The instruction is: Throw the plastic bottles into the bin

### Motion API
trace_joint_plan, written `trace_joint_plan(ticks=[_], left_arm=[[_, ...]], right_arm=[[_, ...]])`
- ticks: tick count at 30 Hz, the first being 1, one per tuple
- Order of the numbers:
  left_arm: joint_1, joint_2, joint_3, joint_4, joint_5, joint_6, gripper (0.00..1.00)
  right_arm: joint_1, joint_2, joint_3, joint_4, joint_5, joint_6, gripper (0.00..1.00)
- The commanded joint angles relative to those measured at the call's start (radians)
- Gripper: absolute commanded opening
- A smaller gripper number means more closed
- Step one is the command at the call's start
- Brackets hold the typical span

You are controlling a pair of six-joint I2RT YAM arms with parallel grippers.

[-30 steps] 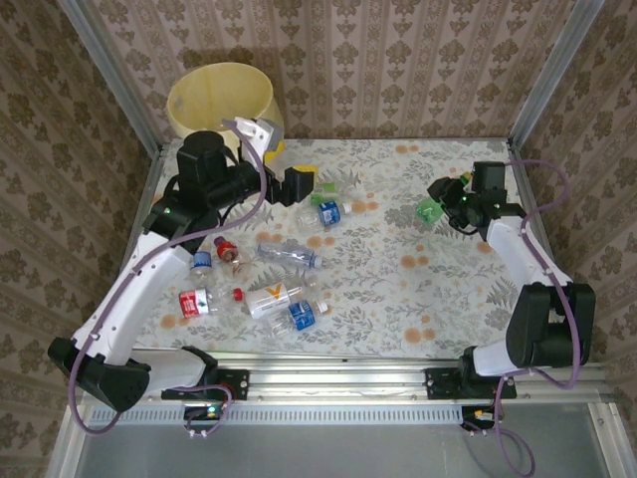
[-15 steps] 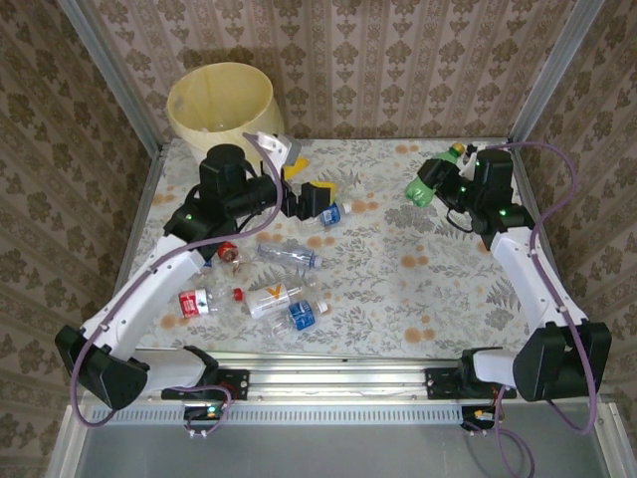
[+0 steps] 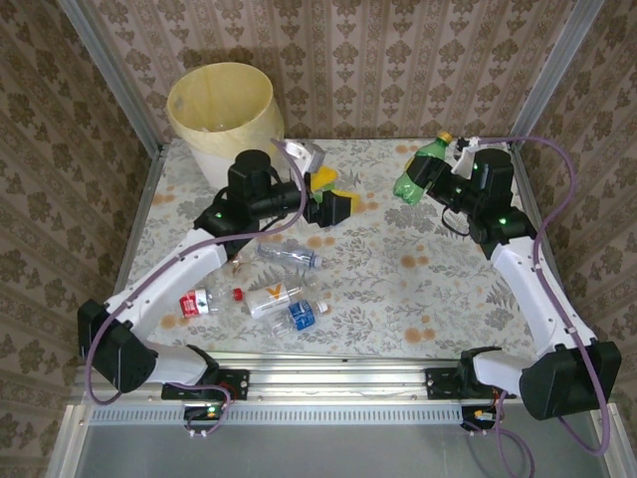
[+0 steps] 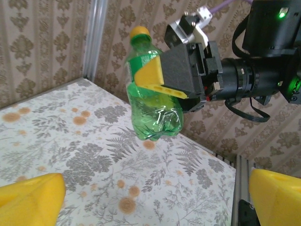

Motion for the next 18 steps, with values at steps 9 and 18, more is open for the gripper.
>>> trace_joint_plan(ticks=[9, 18], left_arm=[[-0.061, 0.127, 0.068, 0.084, 0.070, -0.033, 1.00], [-0.105, 0.197, 0.113, 0.113, 0.099, -0.046, 1.00]], right_arm=[[0.082, -0.037, 0.058, 0.036, -0.036, -0.042, 0.44], [0.122, -0.034, 0.049, 0.035, -0.025, -0.043, 0.44]])
